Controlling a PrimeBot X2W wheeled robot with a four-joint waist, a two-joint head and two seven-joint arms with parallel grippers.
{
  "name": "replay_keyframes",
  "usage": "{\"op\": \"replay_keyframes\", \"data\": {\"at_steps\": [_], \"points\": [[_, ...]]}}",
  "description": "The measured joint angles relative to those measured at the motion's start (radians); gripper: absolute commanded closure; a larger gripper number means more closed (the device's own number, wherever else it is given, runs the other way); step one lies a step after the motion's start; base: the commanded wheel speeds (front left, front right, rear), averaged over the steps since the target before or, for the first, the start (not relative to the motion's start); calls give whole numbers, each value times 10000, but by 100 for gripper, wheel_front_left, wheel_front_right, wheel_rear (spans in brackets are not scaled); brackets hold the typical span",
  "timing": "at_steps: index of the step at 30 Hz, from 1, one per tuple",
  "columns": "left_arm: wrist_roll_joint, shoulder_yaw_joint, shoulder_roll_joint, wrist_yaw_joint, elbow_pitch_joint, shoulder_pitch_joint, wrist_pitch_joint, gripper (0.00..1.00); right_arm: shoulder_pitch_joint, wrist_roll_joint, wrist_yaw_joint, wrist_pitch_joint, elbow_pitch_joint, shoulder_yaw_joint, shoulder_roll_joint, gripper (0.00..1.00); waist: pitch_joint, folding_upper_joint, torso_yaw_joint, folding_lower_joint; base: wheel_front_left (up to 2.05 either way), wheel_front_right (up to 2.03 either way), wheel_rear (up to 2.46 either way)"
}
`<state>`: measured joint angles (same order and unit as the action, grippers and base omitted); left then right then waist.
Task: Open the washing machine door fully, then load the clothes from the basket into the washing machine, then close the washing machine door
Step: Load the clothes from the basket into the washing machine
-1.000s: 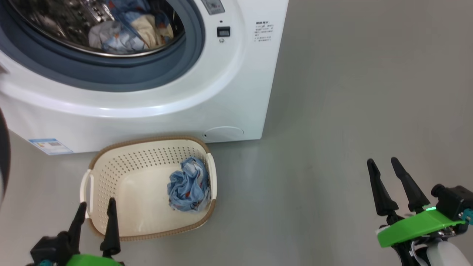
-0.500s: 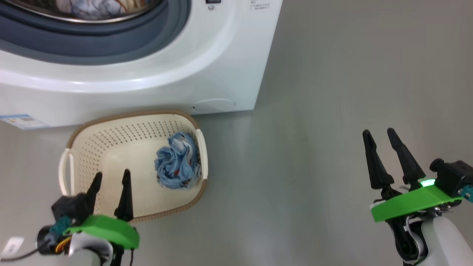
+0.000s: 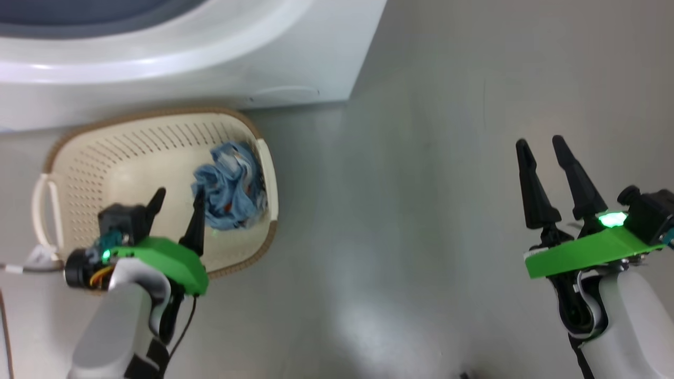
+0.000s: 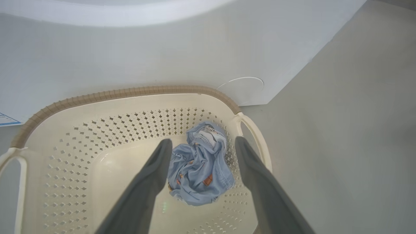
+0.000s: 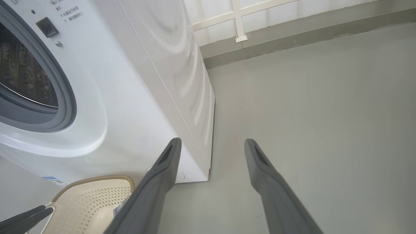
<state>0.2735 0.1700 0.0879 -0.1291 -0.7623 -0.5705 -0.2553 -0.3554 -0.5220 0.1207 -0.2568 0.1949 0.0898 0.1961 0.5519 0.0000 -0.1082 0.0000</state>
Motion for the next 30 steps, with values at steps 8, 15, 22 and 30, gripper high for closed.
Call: {"op": "replay_keyframes", "data": {"at_steps": [8,15,22,30], "points": [[523,1149,324,0,-1896,-1585,0,0,-492,2,0,0,-132,188,-40,0,1091,0,-252,0,0,0,0],[1060,2215,405,0,-2882,-2477,0,0,-795,2,0,0,-221,282,-82,0,1802,0,-454,0,0,0,0],[1561,2938,621,0,-3450,-3148,0,0,-990,35,0,-2,-311,407,-127,0,2322,0,-655,0,0,0,0],[2067,3538,683,0,-3777,-3807,0,0,-1010,107,0,0,-395,412,-127,0,2783,0,-794,0,0,0,0]]}}
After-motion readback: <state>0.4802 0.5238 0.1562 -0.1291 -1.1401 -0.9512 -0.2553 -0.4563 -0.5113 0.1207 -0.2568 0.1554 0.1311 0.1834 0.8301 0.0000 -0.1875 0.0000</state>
